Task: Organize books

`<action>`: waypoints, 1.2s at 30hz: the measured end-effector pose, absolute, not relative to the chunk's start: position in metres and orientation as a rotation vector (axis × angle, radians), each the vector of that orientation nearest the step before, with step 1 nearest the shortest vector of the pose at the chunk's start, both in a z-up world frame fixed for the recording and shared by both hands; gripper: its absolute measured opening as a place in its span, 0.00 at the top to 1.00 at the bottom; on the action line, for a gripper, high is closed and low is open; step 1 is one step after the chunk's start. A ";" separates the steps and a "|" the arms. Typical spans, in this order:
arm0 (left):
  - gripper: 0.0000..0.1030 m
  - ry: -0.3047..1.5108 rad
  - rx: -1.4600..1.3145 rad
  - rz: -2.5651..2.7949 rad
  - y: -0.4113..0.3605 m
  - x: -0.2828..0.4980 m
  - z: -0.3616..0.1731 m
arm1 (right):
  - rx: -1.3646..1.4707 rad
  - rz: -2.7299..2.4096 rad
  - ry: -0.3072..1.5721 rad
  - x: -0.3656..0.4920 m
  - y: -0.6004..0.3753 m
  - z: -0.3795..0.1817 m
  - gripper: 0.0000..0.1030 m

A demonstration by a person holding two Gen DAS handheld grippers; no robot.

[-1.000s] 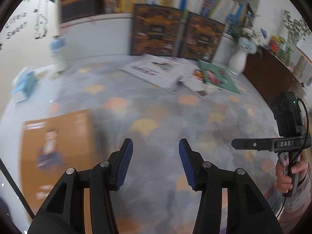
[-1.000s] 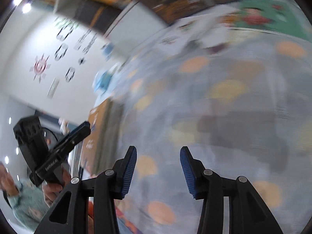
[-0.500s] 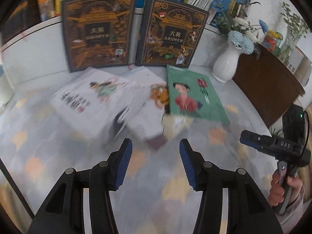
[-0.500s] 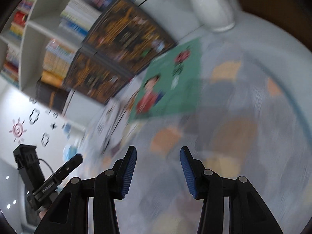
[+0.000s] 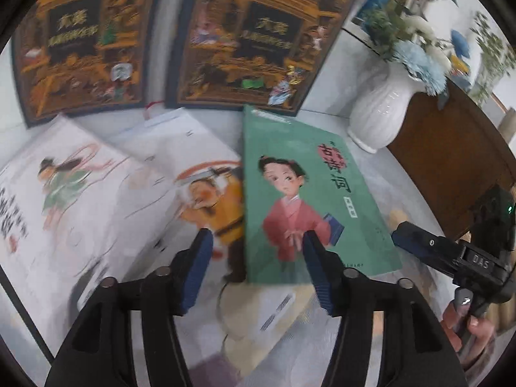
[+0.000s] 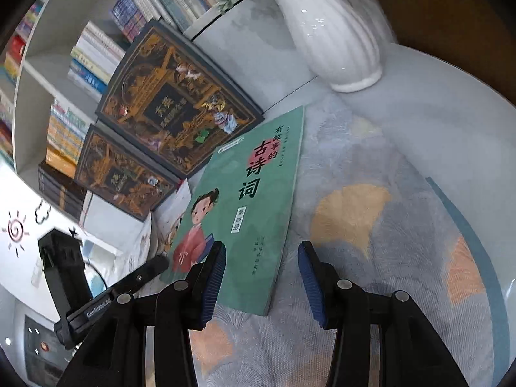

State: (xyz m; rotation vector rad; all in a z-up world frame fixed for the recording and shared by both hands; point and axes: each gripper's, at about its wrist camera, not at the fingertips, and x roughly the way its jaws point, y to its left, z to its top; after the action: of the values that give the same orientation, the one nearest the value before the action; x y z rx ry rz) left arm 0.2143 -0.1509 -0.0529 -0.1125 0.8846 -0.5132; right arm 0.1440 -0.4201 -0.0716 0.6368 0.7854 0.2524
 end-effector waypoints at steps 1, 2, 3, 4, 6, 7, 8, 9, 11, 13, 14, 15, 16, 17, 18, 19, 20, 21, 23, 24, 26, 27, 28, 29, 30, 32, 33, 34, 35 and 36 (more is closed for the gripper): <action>0.45 0.884 -0.098 -0.528 -0.156 0.214 -0.053 | 0.624 0.274 0.793 0.145 -0.417 -0.072 0.55; 0.45 0.889 -0.091 -0.559 -0.160 0.213 -0.052 | 0.607 0.301 0.806 0.148 -0.413 -0.071 0.55; 0.40 0.896 -0.081 -0.589 -0.166 0.211 -0.051 | 0.596 0.318 0.813 0.149 -0.410 -0.071 0.52; 0.40 0.896 -0.058 -0.580 -0.169 0.210 -0.051 | 0.580 0.318 0.813 0.149 -0.409 -0.071 0.52; 0.40 0.892 -0.012 -0.568 -0.174 0.206 -0.050 | 0.587 0.326 0.813 0.149 -0.409 -0.072 0.52; 0.40 0.893 -0.001 -0.564 -0.174 0.204 -0.050 | 0.598 0.339 0.813 0.149 -0.411 -0.074 0.52; 0.40 0.898 0.002 -0.562 -0.174 0.202 -0.050 | 0.608 0.347 0.813 0.149 -0.413 -0.075 0.52; 0.40 0.909 0.000 -0.562 -0.173 0.200 -0.049 | 0.612 0.350 0.812 0.149 -0.413 -0.075 0.52; 0.40 0.918 0.002 -0.563 -0.171 0.193 -0.048 | 0.602 0.351 0.814 0.148 -0.412 -0.075 0.51; 0.40 0.918 0.020 -0.570 -0.169 0.180 -0.047 | 0.579 0.348 0.821 0.147 -0.409 -0.073 0.51; 0.40 0.920 0.018 -0.574 -0.166 0.176 -0.047 | 0.567 0.350 0.828 0.142 -0.406 -0.072 0.51; 0.40 0.932 0.003 -0.579 -0.161 0.171 -0.047 | 0.561 0.354 0.836 0.138 -0.404 -0.070 0.51; 0.40 0.944 -0.016 -0.584 -0.156 0.164 -0.046 | 0.554 0.357 0.846 0.132 -0.401 -0.068 0.51; 0.40 0.957 -0.028 -0.588 -0.151 0.159 -0.045 | 0.539 0.362 0.872 0.123 -0.396 -0.065 0.51; 0.40 0.973 -0.038 -0.593 -0.144 0.151 -0.043 | 0.519 0.372 0.904 0.113 -0.390 -0.062 0.51; 0.40 0.980 -0.047 -0.596 -0.139 0.144 -0.041 | 0.504 0.379 0.922 0.104 -0.386 -0.059 0.51; 0.40 0.982 -0.061 -0.598 -0.133 0.135 -0.040 | 0.479 0.392 0.943 0.090 -0.378 -0.055 0.51; 0.40 0.980 -0.080 -0.602 -0.124 0.121 -0.037 | 0.450 0.403 0.965 0.074 -0.369 -0.051 0.51; 0.40 0.973 -0.108 -0.613 -0.111 0.096 -0.032 | 0.394 0.423 1.007 0.043 -0.351 -0.047 0.50; 0.40 0.973 -0.130 -0.628 -0.100 0.077 -0.030 | 0.364 0.429 1.019 0.029 -0.342 -0.046 0.50; 0.40 0.975 -0.153 -0.645 -0.085 0.045 -0.027 | 0.304 0.451 1.039 -0.004 -0.323 -0.045 0.50; 0.40 0.971 -0.156 -0.646 -0.074 0.021 -0.024 | 0.292 0.465 1.051 -0.016 -0.317 -0.047 0.50; 0.40 0.967 -0.156 -0.644 -0.065 0.001 -0.023 | 0.283 0.488 1.066 -0.030 -0.309 -0.048 0.50; 0.40 0.969 -0.157 -0.639 -0.057 -0.016 -0.022 | 0.280 0.514 1.081 -0.046 -0.300 -0.048 0.50; 0.40 0.970 -0.158 -0.633 -0.046 -0.042 -0.020 | 0.277 0.539 1.097 -0.060 -0.293 -0.049 0.50; 0.40 0.978 -0.143 -0.607 -0.032 -0.077 -0.020 | 0.256 0.617 1.133 -0.092 -0.276 -0.051 0.50; 0.40 0.979 -0.146 -0.586 -0.024 -0.097 -0.020 | 0.257 0.647 1.145 -0.101 -0.272 -0.051 0.50; 0.40 0.977 -0.151 -0.577 -0.016 -0.113 -0.021 | 0.267 0.685 1.163 -0.112 -0.268 -0.054 0.50; 0.40 0.976 -0.147 -0.578 -0.012 -0.122 -0.023 | 0.290 0.716 1.178 -0.121 -0.268 -0.057 0.50; 0.40 0.988 -0.136 -0.579 -0.009 -0.130 -0.027 | 0.309 0.734 1.183 -0.125 -0.269 -0.061 0.50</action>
State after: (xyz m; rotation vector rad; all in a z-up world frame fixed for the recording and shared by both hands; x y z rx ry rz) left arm -0.1304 -0.0087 -0.0273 -0.1363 0.9876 -0.5785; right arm -0.1249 -0.2689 -0.0605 0.3090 1.1833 0.7343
